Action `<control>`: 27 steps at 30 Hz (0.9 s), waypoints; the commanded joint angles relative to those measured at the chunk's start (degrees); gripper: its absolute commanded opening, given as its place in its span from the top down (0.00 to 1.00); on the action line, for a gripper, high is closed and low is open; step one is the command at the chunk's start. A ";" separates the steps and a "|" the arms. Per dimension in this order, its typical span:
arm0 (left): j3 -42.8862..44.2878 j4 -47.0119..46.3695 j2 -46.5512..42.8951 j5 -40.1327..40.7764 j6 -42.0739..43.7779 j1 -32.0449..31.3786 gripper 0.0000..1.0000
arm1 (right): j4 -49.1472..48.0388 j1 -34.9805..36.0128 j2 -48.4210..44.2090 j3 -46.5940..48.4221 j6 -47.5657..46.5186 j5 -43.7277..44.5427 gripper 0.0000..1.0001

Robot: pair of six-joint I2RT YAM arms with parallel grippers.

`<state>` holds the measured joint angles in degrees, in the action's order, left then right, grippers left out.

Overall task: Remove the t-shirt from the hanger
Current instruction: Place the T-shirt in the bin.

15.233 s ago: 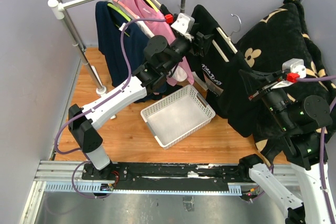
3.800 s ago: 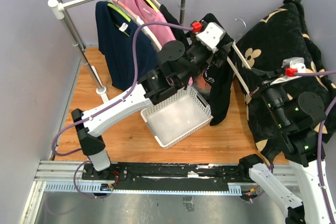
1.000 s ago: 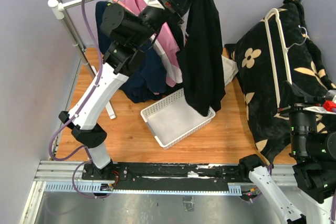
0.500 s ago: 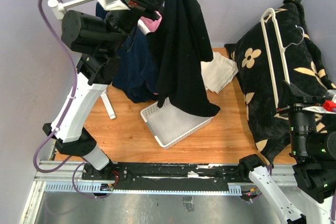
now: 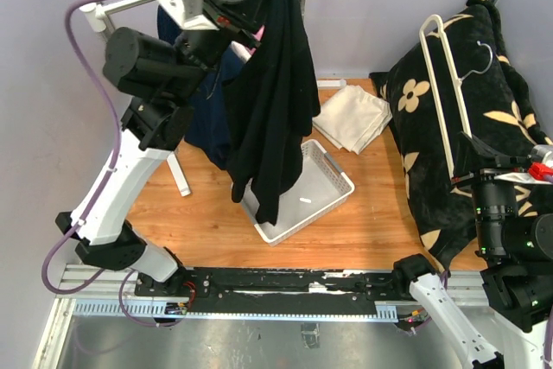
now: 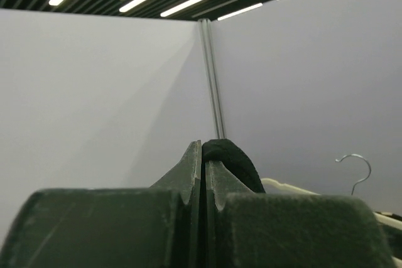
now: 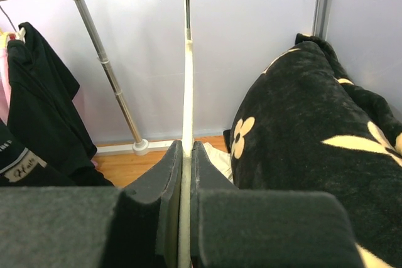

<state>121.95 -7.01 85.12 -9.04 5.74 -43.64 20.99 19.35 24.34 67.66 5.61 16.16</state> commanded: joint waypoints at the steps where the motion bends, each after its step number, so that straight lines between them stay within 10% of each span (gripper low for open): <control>1: -1.38 -0.56 1.59 0.15 -1.22 -0.13 1.00 | -1.68 0.51 -0.02 0.42 0.63 -0.65 0.99; 11: -8.94 -1.76 3.09 -0.57 -2.60 -4.09 0.99 | -2.01 0.51 -0.39 -1.49 0.02 0.43 0.99; 27: -40.96 4.15 -21.96 7.93 -7.61 -6.02 1.00 | -4.61 0.53 0.98 -5.17 0.57 -0.78 0.99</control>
<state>83.37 -3.36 68.90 -2.37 0.12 -49.36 20.32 19.35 24.53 63.51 5.61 16.05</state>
